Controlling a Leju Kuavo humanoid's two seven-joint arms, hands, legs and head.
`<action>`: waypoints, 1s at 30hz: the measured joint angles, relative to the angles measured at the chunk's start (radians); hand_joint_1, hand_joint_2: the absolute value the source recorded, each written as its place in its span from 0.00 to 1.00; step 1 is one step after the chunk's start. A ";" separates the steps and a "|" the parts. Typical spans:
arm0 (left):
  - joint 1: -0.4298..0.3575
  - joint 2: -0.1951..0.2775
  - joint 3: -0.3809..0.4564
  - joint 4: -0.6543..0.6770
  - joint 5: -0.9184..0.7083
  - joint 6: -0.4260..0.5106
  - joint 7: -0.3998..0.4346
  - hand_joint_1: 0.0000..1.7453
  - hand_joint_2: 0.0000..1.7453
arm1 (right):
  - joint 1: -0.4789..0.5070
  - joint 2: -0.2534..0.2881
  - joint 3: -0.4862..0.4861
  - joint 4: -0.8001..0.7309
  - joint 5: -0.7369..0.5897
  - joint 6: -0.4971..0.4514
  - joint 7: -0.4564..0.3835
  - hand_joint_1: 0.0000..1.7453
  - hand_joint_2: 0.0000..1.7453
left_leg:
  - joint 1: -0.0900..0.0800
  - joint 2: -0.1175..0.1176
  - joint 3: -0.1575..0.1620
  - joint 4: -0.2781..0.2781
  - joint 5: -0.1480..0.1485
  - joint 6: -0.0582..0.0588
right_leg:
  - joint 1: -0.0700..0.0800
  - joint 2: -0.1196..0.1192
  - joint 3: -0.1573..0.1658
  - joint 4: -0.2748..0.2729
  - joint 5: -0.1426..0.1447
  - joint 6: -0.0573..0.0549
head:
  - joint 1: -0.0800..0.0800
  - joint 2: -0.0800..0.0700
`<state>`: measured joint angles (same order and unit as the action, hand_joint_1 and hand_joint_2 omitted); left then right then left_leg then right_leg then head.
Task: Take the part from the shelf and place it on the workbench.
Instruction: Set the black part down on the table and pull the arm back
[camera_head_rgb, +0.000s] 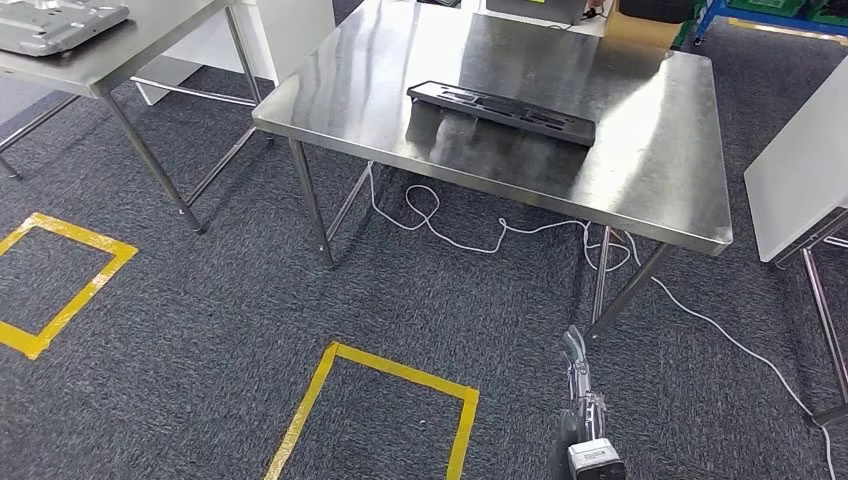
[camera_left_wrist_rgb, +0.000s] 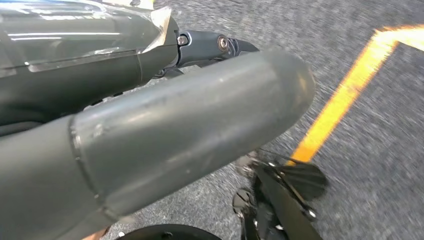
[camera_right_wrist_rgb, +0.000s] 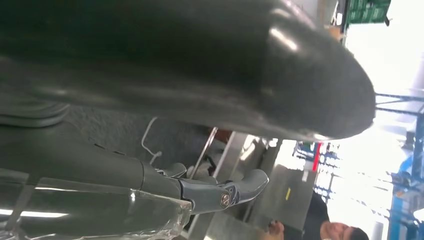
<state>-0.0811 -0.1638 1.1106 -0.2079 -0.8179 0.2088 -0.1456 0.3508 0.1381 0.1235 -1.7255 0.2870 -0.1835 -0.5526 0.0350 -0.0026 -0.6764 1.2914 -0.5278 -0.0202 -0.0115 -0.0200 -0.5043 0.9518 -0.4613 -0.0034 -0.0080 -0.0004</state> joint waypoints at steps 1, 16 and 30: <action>0.000 0.001 0.000 0.000 0.001 0.001 -0.003 0.00 0.00 | -0.002 0.001 0.000 0.003 -0.003 0.000 -0.002 0.00 0.00 | 0.010 0.000 0.042 -0.037 0.027 -0.009 | -0.005 -0.001 -0.016 0.011 0.006 0.008 | 0.000 0.000; 0.001 0.012 0.001 -0.005 0.006 0.002 -0.001 0.00 0.00 | -0.064 -0.006 -0.004 0.089 -0.092 -0.031 -0.021 0.00 0.00 | -0.030 0.005 0.019 -0.250 0.110 0.075 | 0.008 0.016 -0.105 0.318 -0.121 0.057 | 0.011 0.000; 0.013 -0.005 0.053 -0.005 0.052 0.082 0.079 0.00 0.00 | -0.161 -0.027 0.029 0.278 -0.154 -0.084 0.004 0.00 0.00 | -0.008 0.000 -0.049 -0.010 -0.012 -0.006 | 0.010 0.001 0.056 -0.004 -0.061 -0.025 | 0.007 0.000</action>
<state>-0.0684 -0.1688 1.1631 -0.2125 -0.7659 0.2904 -0.0666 0.1900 0.1115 0.1525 -1.4475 0.1330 -0.2670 -0.5483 0.0274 -0.0023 -0.7256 1.2815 -0.5397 -0.0264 -0.0019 -0.0188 -0.4483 0.9477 -0.5228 -0.0282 -0.0014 -0.0004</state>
